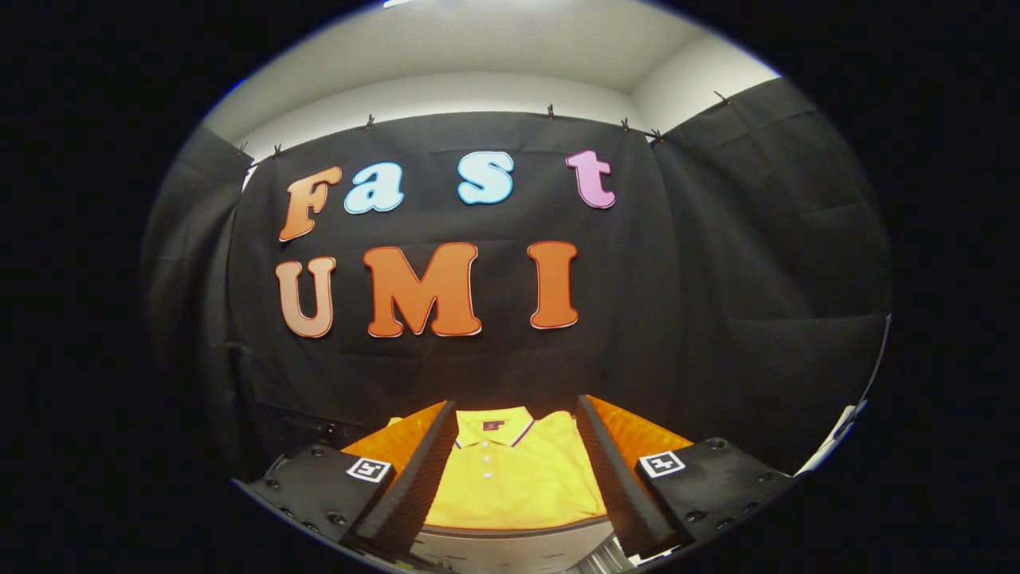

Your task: Put the clothes into the washing machine and then close the washing machine lid.

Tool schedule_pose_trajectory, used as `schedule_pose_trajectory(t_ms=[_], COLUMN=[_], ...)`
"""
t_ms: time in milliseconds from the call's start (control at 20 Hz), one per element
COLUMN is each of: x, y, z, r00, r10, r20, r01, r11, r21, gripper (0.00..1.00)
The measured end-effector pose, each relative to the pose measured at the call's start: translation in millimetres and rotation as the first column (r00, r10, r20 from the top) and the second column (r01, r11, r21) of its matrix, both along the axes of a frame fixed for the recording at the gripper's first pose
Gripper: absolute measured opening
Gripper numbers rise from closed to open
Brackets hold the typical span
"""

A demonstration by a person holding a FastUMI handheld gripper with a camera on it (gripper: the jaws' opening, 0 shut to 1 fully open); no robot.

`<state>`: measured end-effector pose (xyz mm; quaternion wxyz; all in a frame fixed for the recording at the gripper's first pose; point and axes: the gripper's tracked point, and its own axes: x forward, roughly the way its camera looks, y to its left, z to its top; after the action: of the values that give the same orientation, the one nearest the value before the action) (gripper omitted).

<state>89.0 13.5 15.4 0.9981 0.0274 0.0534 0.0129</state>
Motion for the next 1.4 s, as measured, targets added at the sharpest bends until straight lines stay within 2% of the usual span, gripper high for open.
schedule_pose_trajectory(t_ms=[150,350,500,750,1150,1250,1350,1400], x=[34.2,75.5,99.0,115.4,131.3,125.5,129.7,127.4], y=[14.4,33.5,44.4,57.5,56.5,54.9,57.3,57.4], z=[-12.9,-54.2,-97.3,-162.1,-198.2,-213.2,-211.5,-215.2], r00=[0.997,0.976,0.945,0.875,0.839,0.816,0.833,0.823], r10=[0.036,0.065,0.062,0.063,0.027,0.027,0.041,0.048], r20=[-0.071,-0.207,-0.322,-0.481,-0.544,-0.577,-0.552,-0.566], r01=[-0.035,-0.071,-0.088,-0.123,-0.096,-0.1,-0.09,-0.09], r11=[0.999,0.997,0.994,0.988,0.991,0.99,0.994,0.995], r21=[0.026,-0.021,-0.067,-0.095,-0.099,-0.095,-0.063,-0.047], gripper=[0.98,0.98,0.98,0.98,0.97,0.97,0.98,0.98])
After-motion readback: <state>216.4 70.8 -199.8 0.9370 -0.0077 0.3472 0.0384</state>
